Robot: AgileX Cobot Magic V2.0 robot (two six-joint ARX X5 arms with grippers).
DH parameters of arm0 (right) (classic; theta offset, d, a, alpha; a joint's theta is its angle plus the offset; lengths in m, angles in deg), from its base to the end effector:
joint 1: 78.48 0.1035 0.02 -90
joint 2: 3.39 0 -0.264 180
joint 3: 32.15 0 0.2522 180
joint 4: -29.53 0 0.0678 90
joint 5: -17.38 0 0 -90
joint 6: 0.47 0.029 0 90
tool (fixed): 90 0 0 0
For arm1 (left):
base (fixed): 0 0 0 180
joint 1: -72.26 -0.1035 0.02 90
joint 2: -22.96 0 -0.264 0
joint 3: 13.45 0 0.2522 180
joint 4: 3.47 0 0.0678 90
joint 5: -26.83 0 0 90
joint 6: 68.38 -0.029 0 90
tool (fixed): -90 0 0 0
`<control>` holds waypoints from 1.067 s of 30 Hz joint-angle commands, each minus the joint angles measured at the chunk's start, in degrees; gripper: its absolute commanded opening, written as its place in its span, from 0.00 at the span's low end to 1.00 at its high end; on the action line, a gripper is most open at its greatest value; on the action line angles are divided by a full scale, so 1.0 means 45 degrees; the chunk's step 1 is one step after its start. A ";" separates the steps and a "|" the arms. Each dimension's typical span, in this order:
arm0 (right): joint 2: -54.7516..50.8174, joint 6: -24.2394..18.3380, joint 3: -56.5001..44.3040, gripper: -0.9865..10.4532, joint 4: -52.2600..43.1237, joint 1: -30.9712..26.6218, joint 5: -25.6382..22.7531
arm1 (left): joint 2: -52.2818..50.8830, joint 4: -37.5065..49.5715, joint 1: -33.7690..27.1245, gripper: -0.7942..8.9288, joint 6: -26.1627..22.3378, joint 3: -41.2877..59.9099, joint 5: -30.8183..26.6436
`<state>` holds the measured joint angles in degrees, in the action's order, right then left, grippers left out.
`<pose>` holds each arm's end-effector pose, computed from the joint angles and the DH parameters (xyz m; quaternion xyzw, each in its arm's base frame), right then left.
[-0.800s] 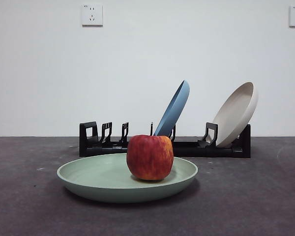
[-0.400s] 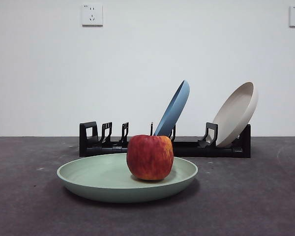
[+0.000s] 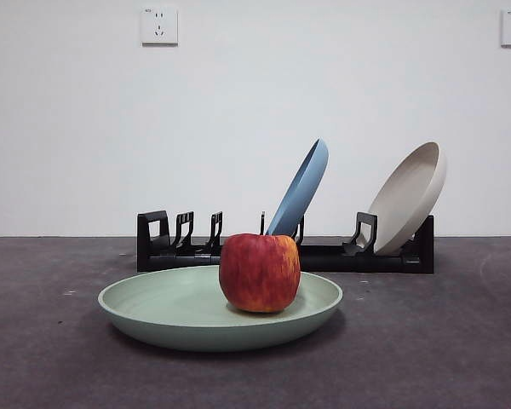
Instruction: Take the green plate from the plate rack,put the plate on the table,take the apple from the table,put the apple in the plate
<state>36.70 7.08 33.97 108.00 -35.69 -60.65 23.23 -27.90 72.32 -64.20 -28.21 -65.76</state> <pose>0.0717 0.0746 0.3080 -0.0647 0.4522 0.3836 0.8026 0.0955 0.0012 0.1511 -0.0343 0.0858 0.0251 0.9954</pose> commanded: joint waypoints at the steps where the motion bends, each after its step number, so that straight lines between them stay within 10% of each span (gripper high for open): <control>1: -0.0010 0.0073 -0.0063 0.09 -0.0049 0.0019 -0.0024 | -0.0034 0.0063 -0.0034 0.08 0.0126 0.0175 -0.0019; 17: -0.0563 -0.0748 -0.0068 0.09 -0.0073 -0.0408 -0.0180 | -0.0034 0.0063 -0.0034 0.08 0.0126 0.0175 -0.0019; 32: -0.4974 -0.1457 -0.5333 0.09 -0.9024 -0.7203 0.0024 | -0.0034 0.0063 -0.0034 0.08 0.0126 0.0175 -0.0019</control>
<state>15.37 1.00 13.51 70.28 -67.41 -60.61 23.23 -27.90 72.32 -64.20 -28.21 -65.76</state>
